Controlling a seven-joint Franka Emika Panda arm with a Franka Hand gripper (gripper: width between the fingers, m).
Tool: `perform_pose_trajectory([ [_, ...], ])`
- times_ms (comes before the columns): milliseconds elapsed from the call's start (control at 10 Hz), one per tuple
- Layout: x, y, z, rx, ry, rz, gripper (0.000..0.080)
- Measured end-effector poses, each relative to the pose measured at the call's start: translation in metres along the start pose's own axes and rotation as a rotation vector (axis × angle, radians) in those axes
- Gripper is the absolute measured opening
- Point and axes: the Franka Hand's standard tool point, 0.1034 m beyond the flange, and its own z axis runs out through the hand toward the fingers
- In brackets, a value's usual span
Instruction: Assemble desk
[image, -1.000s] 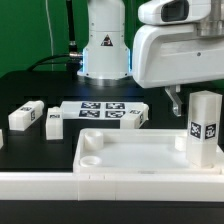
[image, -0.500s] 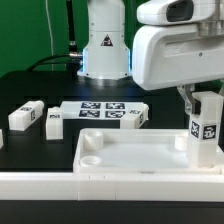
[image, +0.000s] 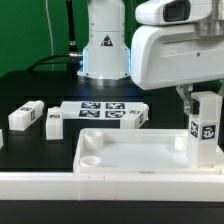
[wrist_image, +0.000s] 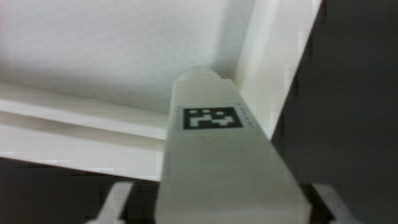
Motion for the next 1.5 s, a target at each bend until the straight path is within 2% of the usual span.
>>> perform_pose_trajectory([
  [1100,0.0001,0.0023,0.0014,0.013,0.027,1.003,0.0291],
  [1500,0.0,0.0015,0.0017,0.024,0.02,1.203,0.0291],
])
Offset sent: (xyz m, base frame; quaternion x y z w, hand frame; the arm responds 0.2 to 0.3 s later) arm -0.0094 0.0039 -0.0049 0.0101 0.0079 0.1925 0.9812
